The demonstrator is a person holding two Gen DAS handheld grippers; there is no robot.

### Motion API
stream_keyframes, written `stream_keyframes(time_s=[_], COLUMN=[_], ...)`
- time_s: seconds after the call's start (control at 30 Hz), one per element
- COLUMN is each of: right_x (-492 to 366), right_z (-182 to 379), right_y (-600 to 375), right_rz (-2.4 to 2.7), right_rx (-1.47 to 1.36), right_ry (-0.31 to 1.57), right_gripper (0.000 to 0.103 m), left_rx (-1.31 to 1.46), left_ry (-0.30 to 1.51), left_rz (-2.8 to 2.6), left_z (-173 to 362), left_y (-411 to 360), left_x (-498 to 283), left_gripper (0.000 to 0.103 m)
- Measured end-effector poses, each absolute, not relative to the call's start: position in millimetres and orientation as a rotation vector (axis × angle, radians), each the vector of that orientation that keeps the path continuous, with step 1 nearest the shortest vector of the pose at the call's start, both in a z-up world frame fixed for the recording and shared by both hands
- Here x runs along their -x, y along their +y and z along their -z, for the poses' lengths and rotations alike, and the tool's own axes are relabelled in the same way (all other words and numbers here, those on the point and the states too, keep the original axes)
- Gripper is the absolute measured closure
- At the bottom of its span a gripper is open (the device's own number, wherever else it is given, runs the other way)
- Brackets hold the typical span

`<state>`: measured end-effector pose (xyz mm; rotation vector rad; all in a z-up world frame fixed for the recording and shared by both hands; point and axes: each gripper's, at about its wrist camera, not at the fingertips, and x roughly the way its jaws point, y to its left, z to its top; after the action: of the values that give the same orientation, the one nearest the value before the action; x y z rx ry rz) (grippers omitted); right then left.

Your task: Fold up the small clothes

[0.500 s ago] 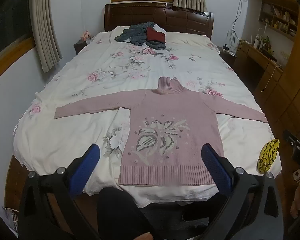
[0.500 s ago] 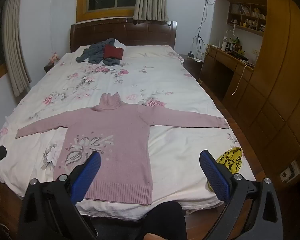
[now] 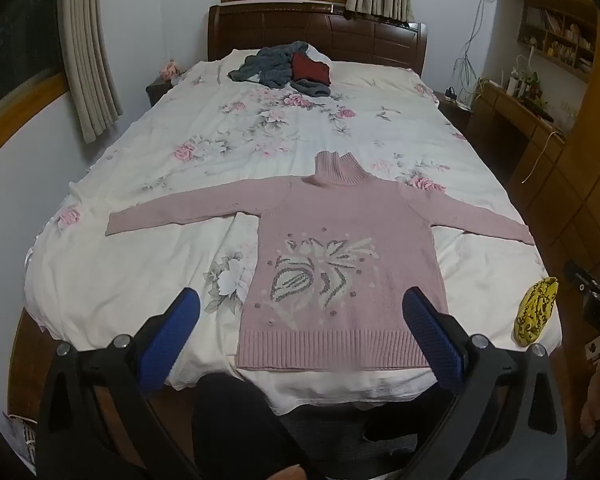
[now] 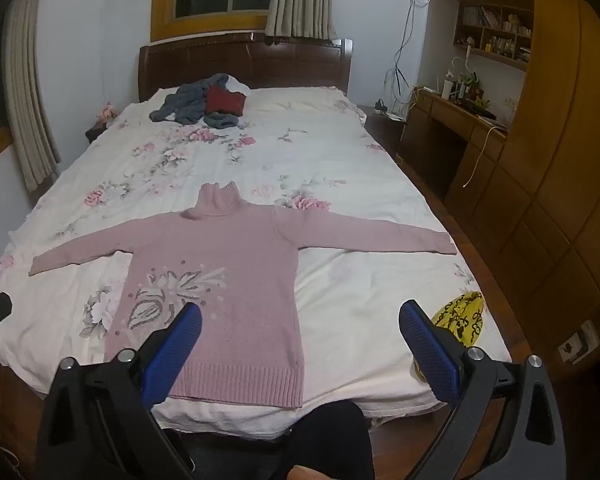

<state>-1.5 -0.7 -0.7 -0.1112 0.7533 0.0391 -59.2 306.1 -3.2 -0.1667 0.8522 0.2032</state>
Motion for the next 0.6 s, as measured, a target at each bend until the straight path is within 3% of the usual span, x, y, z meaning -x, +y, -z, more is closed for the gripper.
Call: stream_keyframes(time_s=[0.6], right_x=[-5.2], right_z=[11.2], right_y=[2.2], right_rz=[-0.037], right_rx=[0.113], right_ry=[0.77], right_gripper=[0.004], left_rx=[0.174], left_ry=[0.871], left_rz=[-0.2], left_z=[10.3], left_y=[309.6], left_x=[56.0], left_gripper=[0.003])
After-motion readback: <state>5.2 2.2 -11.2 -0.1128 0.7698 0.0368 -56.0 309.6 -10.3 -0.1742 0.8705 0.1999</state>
